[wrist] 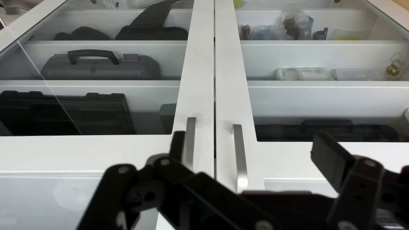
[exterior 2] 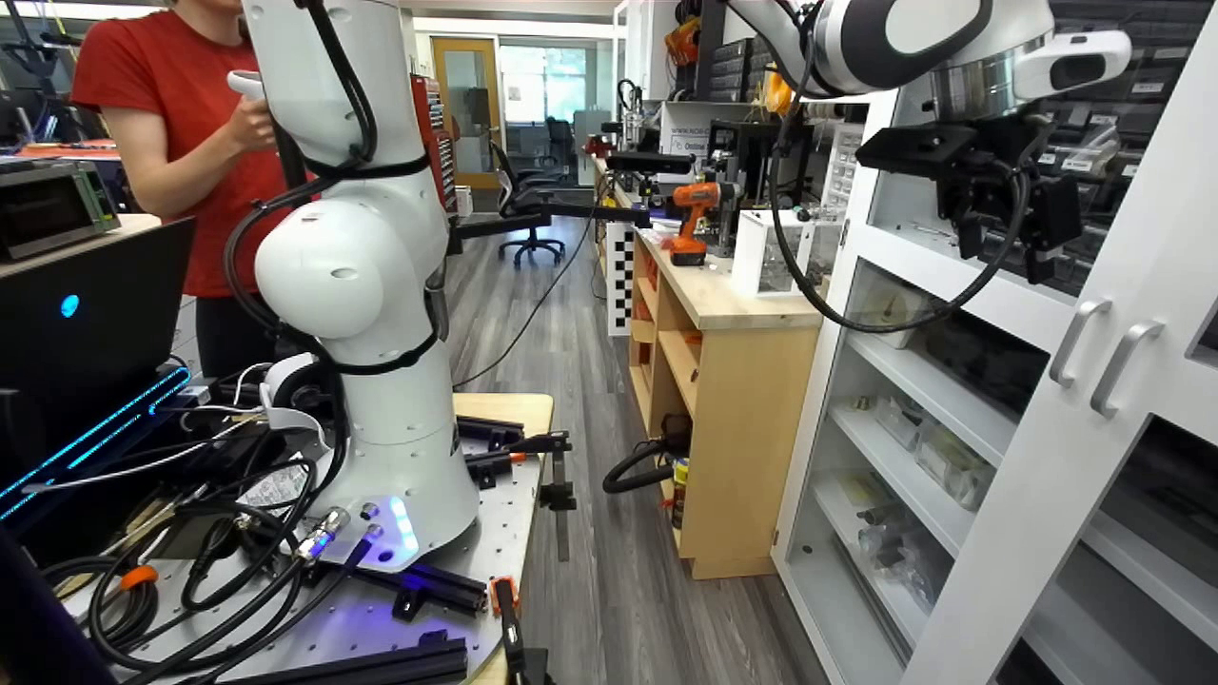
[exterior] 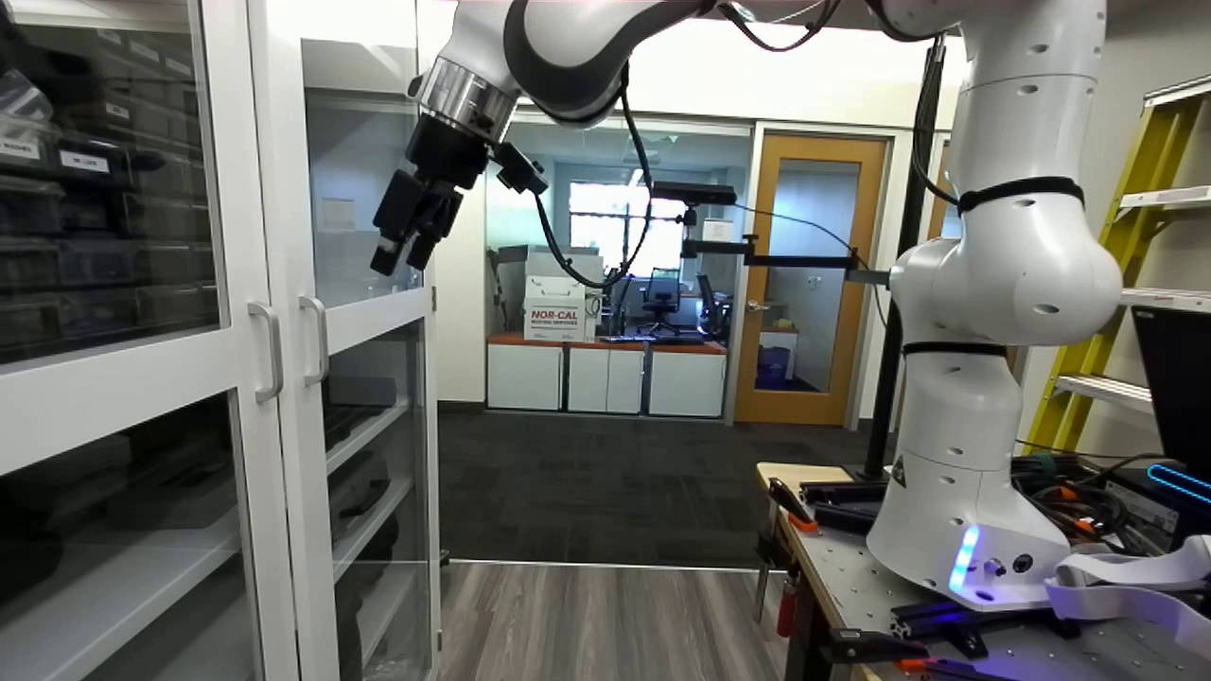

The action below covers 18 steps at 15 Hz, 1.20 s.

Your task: Open the right cabinet door

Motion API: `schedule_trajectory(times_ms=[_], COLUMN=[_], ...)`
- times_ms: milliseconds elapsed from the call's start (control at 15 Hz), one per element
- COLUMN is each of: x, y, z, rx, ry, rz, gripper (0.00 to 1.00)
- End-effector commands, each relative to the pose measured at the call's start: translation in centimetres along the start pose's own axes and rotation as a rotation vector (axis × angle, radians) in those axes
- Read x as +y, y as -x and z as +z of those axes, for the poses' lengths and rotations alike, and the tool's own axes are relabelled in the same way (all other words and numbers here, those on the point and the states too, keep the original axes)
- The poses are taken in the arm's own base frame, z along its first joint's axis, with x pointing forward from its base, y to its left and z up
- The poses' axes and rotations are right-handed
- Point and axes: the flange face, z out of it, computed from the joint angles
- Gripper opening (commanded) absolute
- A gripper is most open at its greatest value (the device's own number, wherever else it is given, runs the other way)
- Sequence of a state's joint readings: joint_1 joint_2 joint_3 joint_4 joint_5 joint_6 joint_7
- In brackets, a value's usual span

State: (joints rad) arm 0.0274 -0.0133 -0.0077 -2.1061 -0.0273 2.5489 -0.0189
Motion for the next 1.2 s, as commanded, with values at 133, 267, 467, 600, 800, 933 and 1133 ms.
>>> schedule_trajectory(times_ms=[133, 267, 467, 600, 800, 933, 1133], x=[2.3, 2.8, 3.4, 3.6, 4.0, 4.3, 5.2], y=[-1.0, -1.3, -2.0, -2.5, -3.1, -3.5, -4.0], z=[0.9, 1.4, 2.4, 3.1, 4.2, 4.8, 5.9], rx=[0.030, 0.035, 0.042, 0.046, 0.060, 0.067, 0.074], ry=[0.028, 0.027, 0.022, 0.021, 0.020, 0.020, 0.021], rz=[0.034, 0.031, 0.025, 0.015, 0.000, -0.009, -0.018], gripper=[1.00, 1.00, 1.00, 1.00, 1.00, 1.00, 1.00])
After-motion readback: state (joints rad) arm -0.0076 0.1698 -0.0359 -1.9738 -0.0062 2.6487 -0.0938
